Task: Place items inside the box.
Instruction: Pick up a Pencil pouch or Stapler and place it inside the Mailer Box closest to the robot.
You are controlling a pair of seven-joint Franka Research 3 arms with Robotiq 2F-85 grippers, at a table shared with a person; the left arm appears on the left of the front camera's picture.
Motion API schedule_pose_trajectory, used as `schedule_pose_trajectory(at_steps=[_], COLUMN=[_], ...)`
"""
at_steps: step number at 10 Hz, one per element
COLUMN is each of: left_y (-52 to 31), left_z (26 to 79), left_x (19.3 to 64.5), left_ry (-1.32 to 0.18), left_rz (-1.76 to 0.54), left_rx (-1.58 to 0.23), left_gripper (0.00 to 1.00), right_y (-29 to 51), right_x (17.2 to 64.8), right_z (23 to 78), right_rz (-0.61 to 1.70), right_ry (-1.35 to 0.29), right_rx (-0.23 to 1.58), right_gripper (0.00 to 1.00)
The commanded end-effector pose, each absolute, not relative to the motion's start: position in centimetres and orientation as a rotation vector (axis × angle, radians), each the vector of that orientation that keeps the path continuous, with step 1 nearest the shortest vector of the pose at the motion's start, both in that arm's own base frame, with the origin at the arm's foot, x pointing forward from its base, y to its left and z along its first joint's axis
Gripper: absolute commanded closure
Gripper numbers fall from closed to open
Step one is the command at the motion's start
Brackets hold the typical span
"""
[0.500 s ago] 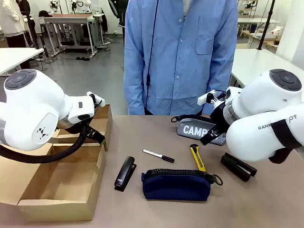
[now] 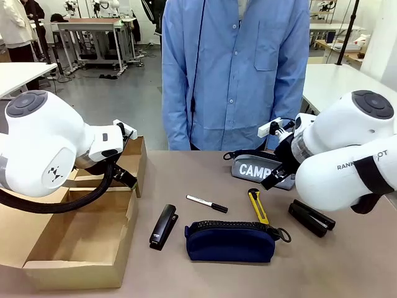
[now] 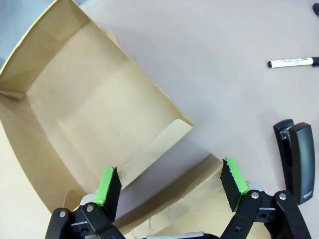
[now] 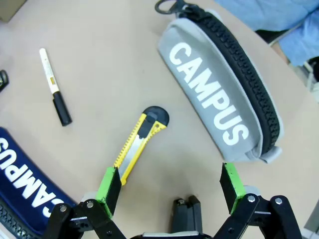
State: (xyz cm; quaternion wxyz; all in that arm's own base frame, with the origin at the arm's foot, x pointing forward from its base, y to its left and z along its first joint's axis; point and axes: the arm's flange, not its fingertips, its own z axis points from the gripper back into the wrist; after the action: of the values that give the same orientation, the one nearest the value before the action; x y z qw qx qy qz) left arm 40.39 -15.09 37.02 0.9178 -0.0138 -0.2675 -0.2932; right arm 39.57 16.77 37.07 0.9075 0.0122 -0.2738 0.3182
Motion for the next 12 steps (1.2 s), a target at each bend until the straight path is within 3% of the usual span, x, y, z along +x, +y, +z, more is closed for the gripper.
schedule_pose_trajectory(at_steps=[1,9,10,12], left_y=[-15.1,-15.1,-14.4,-12.8], left_z=[37.0,37.0,39.9,48.3], left_x=[40.4,40.4,38.7,34.1], left_ry=[-0.55,-0.55,-0.561,-0.55], left_rz=[-0.603,-0.603,-0.661,-0.552], left_rx=[-0.028,-0.028,-0.116,-0.224], left_gripper=[0.0,0.0,0.0,0.0], right_y=[16.8,16.8,16.2,11.7], right_x=[39.6,39.6,39.3,37.8], right_z=[37.1,37.1,39.7,47.9], right_rz=[0.656,0.657,0.699,0.523], right_ry=[-0.565,-0.565,-0.523,-0.453], right_rx=[0.026,0.025,0.08,0.205], right_gripper=[0.0,0.0,0.0,0.0])
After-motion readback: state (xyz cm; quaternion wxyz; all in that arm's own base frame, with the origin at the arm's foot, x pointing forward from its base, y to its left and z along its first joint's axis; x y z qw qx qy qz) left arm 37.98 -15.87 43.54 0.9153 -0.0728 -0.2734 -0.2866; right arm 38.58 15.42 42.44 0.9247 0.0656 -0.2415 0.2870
